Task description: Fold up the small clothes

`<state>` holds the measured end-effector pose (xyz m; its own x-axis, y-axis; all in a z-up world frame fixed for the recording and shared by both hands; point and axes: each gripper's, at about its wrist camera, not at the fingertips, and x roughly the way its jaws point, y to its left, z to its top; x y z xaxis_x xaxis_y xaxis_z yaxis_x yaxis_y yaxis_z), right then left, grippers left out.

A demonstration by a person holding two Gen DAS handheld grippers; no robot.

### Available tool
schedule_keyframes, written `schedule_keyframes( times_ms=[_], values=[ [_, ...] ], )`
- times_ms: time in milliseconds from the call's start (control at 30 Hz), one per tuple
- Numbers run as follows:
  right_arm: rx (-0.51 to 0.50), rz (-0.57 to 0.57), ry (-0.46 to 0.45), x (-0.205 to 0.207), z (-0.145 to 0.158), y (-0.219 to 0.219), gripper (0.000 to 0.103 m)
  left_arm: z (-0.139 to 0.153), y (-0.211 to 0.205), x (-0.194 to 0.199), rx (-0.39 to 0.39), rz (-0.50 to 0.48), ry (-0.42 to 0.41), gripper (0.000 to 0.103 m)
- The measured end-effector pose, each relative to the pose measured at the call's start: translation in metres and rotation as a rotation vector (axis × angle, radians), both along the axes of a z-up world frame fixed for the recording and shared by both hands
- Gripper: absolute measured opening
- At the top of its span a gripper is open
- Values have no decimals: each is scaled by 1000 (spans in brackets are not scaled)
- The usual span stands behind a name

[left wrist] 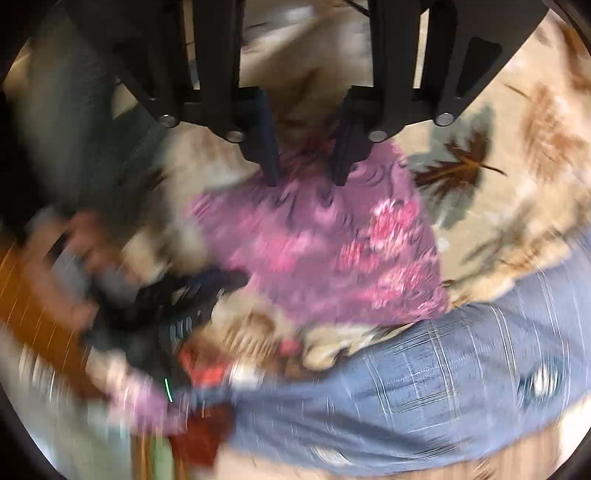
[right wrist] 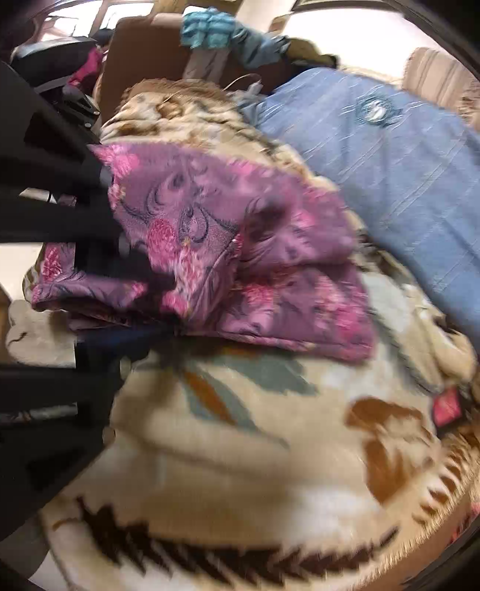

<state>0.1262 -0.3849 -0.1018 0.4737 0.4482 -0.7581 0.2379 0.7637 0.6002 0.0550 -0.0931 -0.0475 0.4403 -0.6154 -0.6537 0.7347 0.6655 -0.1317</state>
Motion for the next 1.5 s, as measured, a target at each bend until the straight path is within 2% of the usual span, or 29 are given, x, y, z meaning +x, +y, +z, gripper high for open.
schedule_keyframes(
  times_ms=[33, 67, 100, 133, 167, 233, 300, 367, 433, 500, 600, 700, 767, 800, 833, 867, 900, 933, 1000, 1033, 1200, 1333, 1433, 1500],
  values=[
    [39, -39, -46, -8, 10, -11, 53, 9, 8, 2, -46, 11, 11, 64],
    [66, -57, -81, -11, 18, -17, 60, 19, 18, 7, -80, 47, 14, 74],
    [92, -69, -122, -12, 28, -24, 72, 26, 27, 17, -107, 100, 20, 78],
    [101, -70, -149, -8, 36, -29, 78, 31, 33, 31, -128, 128, 52, 78],
    [95, -61, -155, 5, 44, -32, 79, 33, 35, 49, -141, 147, 100, 78],
    [95, -34, -104, 38, 45, -35, 80, 26, 33, 94, -136, 225, 219, 78],
    [148, -14, -69, 79, 32, -42, 78, 6, 25, 147, -121, 292, 349, 78],
    [137, -41, 6, 107, 6, -49, 78, -15, 27, 177, -177, 320, 449, 78],
    [114, -39, 68, 108, -19, -49, 75, -37, 23, 204, -203, 364, 551, 78],
    [153, 5, 70, 99, -30, -44, 75, -58, 21, 221, -235, 381, 635, 78],
    [199, 86, 34, 101, -31, -35, 75, -90, 16, 236, -331, 412, 804, 79],
    [271, 83, 36, 118, -41, -34, 75, -87, 8, 240, -366, 406, 820, 83],
    [317, 94, 22, 127, -43, -26, 75, -87, 1, 246, -360, 404, 838, 64],
    [304, 108, 17, 128, -43, -19, 75, -91, -4, 247, -320, 405, 852, 38],
    [269, 112, 7, 128, -39, -14, 72, -93, -7, 249, -285, 411, 860, 28],
    [219, 119, 3, 128, -37, -9, 69, -92, -6, 247, -276, 415, 847, 24],
    [186, 119, 5, 127, -35, -6, 54, -90, -4, 246, -278, 409, 837, 13],
    [187, 113, 11, 125, -37, -8, 40, -86, -2, 243, -282, 398, 824, 10],
    [256, 94, 9, 124, -41, -11, 25, -72, 6, 234, -308, 378, 787, 9],
    [258, 102, 3, 124, -38, -8, 23, -66, 11, 231, -321, 374, 775, 8],
    [169, 220, -64, 135, 1, 32, 18, -34, 60, 217, -405, 417, 719, 8],
    [181, 273, -101, 165, 25, 59, 18, -19, 90, 238, -432, 492, 686, 8],
    [168, 288, -90, 196, 18, 78, 18, -30, 96, 267, -374, 566, 702, 11],
    [131, 297, -51, 214, -3, 83, 21, -47, 93, 277, -307, 593, 715, 11]
  ],
)
